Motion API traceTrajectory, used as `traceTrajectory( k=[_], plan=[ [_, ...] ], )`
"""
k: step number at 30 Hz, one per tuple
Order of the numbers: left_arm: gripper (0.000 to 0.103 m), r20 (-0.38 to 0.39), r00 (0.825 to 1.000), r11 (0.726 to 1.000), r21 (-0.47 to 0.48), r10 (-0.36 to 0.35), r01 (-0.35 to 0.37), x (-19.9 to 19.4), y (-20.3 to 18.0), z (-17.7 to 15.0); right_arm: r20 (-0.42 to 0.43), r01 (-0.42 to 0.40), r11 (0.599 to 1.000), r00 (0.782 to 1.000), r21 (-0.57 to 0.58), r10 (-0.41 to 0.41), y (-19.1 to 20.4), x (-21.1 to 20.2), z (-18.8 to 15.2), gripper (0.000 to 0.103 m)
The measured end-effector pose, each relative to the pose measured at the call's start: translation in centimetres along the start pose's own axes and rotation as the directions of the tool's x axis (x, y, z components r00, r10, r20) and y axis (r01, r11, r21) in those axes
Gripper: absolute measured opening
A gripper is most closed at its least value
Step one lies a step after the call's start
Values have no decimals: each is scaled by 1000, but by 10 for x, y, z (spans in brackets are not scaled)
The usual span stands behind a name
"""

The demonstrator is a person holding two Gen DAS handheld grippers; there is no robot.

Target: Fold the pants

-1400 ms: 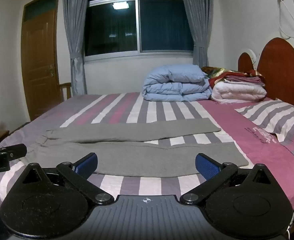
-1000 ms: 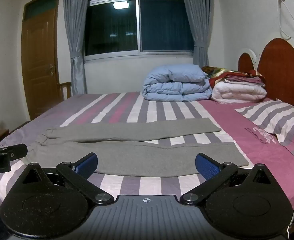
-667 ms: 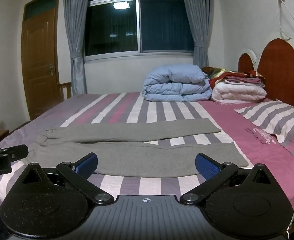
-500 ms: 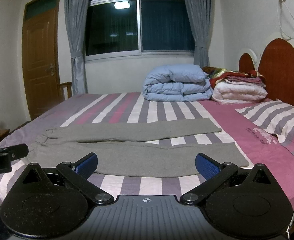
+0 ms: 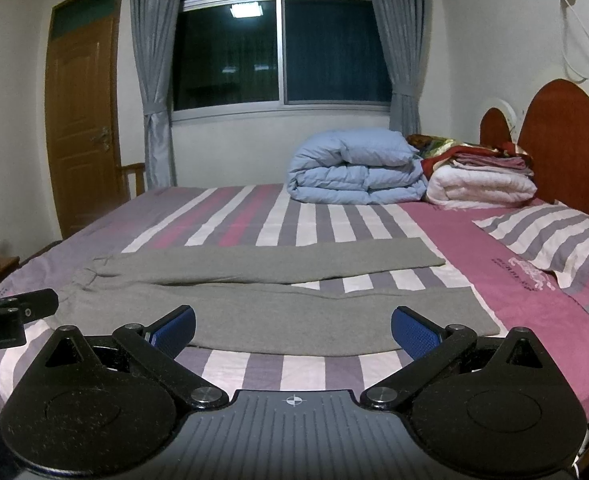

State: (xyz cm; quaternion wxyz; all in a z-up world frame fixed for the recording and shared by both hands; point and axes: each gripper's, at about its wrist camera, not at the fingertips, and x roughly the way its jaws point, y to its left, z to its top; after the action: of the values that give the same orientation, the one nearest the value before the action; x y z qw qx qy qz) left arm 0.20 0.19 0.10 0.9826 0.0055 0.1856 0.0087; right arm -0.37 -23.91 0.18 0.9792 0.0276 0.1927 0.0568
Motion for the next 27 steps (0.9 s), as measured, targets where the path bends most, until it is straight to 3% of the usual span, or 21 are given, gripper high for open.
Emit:
traceTrajectory(
  k=[27],
  plan=[
    [97, -2, 1000, 1000, 13, 5, -5, 3, -4, -3, 1, 2, 1000, 1000, 3, -2, -2, 0, 0, 103]
  ],
)
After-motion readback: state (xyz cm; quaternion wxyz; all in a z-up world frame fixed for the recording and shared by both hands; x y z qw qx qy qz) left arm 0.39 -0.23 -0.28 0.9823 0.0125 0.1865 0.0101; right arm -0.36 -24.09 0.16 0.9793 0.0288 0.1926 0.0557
